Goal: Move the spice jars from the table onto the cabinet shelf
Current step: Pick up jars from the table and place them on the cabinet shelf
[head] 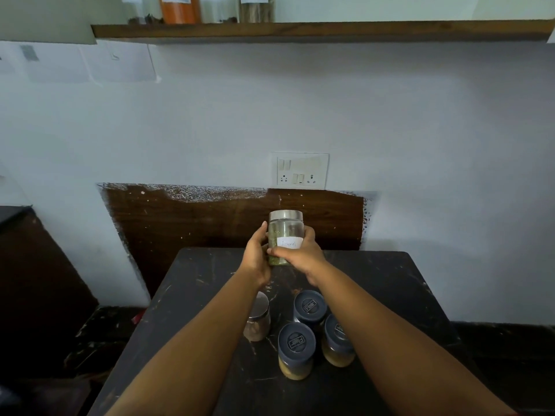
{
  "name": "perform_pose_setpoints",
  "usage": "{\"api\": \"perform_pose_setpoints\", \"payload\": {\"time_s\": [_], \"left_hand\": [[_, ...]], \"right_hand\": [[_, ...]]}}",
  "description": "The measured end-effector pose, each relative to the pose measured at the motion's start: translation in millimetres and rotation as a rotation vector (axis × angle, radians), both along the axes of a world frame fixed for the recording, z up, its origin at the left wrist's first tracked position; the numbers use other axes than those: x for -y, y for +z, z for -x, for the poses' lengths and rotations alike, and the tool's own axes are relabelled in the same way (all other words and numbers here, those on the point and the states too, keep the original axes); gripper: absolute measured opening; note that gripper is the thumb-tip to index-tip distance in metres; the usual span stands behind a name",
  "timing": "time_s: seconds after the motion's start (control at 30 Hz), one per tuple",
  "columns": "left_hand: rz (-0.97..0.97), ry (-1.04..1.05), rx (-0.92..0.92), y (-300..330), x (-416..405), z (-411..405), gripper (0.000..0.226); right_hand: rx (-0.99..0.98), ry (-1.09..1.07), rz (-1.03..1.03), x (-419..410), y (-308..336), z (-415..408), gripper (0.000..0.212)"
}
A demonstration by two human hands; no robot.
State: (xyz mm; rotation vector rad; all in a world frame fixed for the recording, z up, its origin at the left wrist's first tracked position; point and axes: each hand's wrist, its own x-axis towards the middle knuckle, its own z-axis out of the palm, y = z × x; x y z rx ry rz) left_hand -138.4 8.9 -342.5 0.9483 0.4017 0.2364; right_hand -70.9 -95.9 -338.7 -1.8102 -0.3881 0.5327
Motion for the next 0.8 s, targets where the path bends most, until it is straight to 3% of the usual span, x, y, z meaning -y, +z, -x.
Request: {"api": "perform_pose_setpoints", "payload": {"time_s": [0.13,0.4,0.67,0.8], "left_hand": [[-0.123,0.016,-0.018,6.4,0.5,3.2,0.042],[-0.230,0.182,0.093,61.0,-20.9,-1.2,0.037],[-0.976,0.346,0.488,287.4,-22.5,-40.9,0.026],[-1.189,0.386,0.541,372.3,-50.2,-69.7,0.045]], "right_hand": [[0.023,-0.036,-0.008,-8.3,-1.5,4.6,0.085],[0.228,-0.105,-0.171,-31.6,59.7,-2.1,0.090],[0.802,-0.248,-0.498,-53.0,270.7,-47.7,0.090],[0.980,-0.300,-0.499,-60.4,368.7,-79.6,0.094]]}}
